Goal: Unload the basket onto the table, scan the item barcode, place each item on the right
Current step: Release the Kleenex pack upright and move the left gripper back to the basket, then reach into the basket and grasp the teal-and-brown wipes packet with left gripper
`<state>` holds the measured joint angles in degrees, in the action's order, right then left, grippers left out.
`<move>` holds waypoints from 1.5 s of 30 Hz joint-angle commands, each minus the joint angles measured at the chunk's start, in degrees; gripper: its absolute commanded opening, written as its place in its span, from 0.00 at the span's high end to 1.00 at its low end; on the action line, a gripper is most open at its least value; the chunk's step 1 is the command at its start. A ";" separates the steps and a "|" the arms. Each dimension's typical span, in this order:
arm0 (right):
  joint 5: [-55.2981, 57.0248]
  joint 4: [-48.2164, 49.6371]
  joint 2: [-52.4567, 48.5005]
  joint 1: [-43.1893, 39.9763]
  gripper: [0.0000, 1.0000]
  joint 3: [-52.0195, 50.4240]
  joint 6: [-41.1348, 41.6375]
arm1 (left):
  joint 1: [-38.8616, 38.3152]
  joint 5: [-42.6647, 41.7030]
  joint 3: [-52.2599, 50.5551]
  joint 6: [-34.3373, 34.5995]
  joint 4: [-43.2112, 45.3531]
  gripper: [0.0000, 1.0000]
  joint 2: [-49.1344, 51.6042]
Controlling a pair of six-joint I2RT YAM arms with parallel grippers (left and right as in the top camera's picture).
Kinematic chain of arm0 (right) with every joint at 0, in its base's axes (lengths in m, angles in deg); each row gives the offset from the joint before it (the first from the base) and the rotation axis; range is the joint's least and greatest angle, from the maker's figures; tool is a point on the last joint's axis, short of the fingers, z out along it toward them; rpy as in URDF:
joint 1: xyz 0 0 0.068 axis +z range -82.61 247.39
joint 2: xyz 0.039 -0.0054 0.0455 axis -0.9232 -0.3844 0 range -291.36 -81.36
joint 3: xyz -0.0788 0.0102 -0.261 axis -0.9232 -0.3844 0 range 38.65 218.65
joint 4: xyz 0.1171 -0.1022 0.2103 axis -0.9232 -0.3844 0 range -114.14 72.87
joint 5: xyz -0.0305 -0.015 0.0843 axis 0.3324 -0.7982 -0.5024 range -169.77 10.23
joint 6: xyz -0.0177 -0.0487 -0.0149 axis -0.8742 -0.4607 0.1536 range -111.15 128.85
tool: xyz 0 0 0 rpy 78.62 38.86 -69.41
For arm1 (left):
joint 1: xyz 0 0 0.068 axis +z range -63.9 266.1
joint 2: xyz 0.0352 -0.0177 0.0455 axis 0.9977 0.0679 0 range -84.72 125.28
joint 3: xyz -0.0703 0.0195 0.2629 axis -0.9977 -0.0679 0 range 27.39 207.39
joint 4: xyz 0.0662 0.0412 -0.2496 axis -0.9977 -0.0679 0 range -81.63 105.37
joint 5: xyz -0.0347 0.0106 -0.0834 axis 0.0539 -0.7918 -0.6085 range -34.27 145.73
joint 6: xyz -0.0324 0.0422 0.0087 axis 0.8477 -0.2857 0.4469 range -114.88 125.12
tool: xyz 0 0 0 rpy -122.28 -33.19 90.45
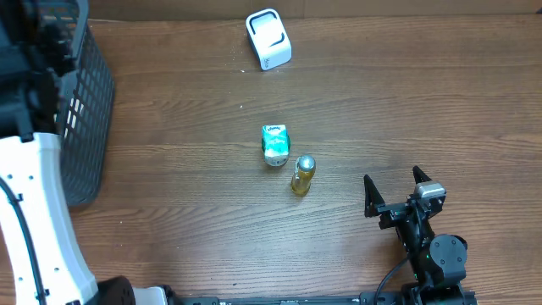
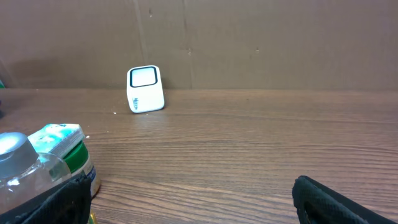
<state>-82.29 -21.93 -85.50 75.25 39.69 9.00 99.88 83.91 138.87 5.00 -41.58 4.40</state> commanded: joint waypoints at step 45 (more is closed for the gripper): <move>0.48 0.11 -0.07 -0.22 0.00 -0.55 -0.22 | 19.69 -11.47 0.76 -26.95 0.42 0.00 39.04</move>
<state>-82.31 -21.95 -85.50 75.25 39.69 9.02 118.24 74.21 138.87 -20.68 -41.58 42.47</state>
